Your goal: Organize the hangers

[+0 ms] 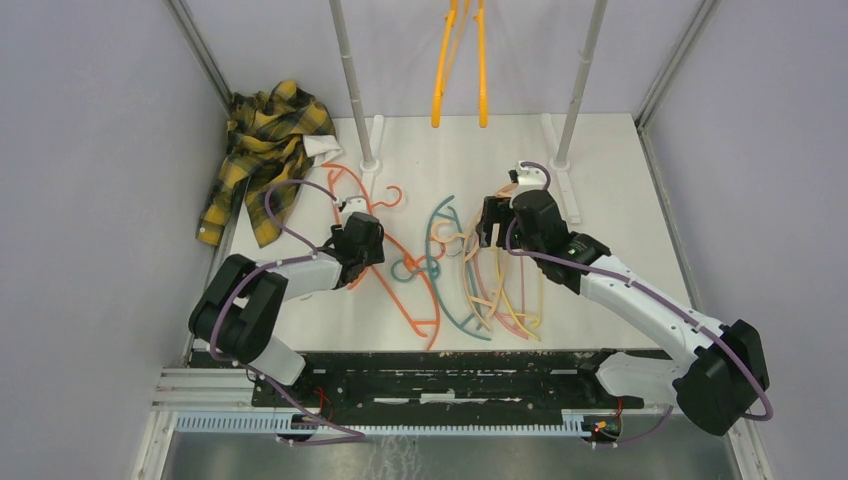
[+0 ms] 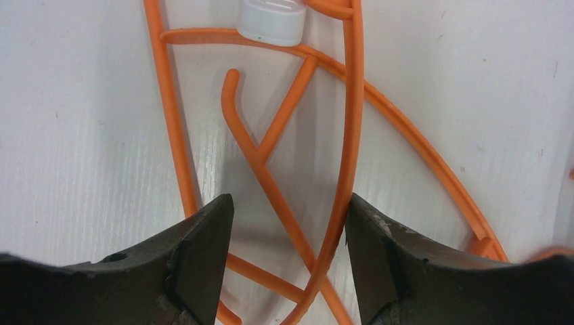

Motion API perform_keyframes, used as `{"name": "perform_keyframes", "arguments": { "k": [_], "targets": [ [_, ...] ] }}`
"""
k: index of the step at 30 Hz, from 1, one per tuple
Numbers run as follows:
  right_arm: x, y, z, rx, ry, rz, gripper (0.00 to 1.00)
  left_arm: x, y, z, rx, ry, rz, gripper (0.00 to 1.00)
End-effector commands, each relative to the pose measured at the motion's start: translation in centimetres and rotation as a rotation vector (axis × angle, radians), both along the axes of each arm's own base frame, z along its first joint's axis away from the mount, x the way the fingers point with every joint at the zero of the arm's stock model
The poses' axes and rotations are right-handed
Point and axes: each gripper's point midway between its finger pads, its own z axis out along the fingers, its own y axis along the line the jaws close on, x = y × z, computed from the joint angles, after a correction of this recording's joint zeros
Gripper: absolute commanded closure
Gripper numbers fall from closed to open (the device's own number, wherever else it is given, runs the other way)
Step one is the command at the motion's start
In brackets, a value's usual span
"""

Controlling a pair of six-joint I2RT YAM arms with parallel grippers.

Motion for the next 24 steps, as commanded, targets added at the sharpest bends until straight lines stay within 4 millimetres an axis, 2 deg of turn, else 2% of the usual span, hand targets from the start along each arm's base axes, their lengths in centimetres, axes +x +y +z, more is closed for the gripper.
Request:
{"name": "perform_keyframes", "arguments": {
  "k": [1,4,8,13,17,19,21,24],
  "targets": [
    [0.6,-0.4,1.0,-0.004,-0.054,-0.024,0.14,1.0,0.2,0.6,0.024,-0.036,0.025,0.35],
    [0.7,-0.5,1.0,-0.005,-0.057,-0.030,0.14,0.8,0.3,0.7,0.026,-0.040,0.022,0.41],
    [0.7,-0.6,0.8,-0.006,-0.055,-0.036,0.14,0.7,0.3,1.9,0.016,-0.063,0.021,0.43],
    [0.7,-0.5,0.5,-0.003,-0.051,-0.041,0.14,0.4,0.5,3.2,0.013,-0.081,0.014,0.74],
    [0.7,-0.5,0.4,0.000,-0.051,-0.042,0.15,0.1,0.7,3.4,0.017,-0.086,0.015,0.85],
    [0.6,-0.6,0.4,0.001,-0.051,-0.043,0.15,-0.1,0.8,3.5,0.019,-0.082,0.017,0.96],
    [0.5,-0.8,0.6,0.001,-0.057,-0.050,0.15,-0.3,0.9,4.0,0.017,-0.086,0.012,0.97],
    [0.5,-1.1,0.6,-0.003,-0.062,-0.059,0.15,-0.5,0.8,5.6,-0.003,-0.114,0.002,0.97]
  ]
}}
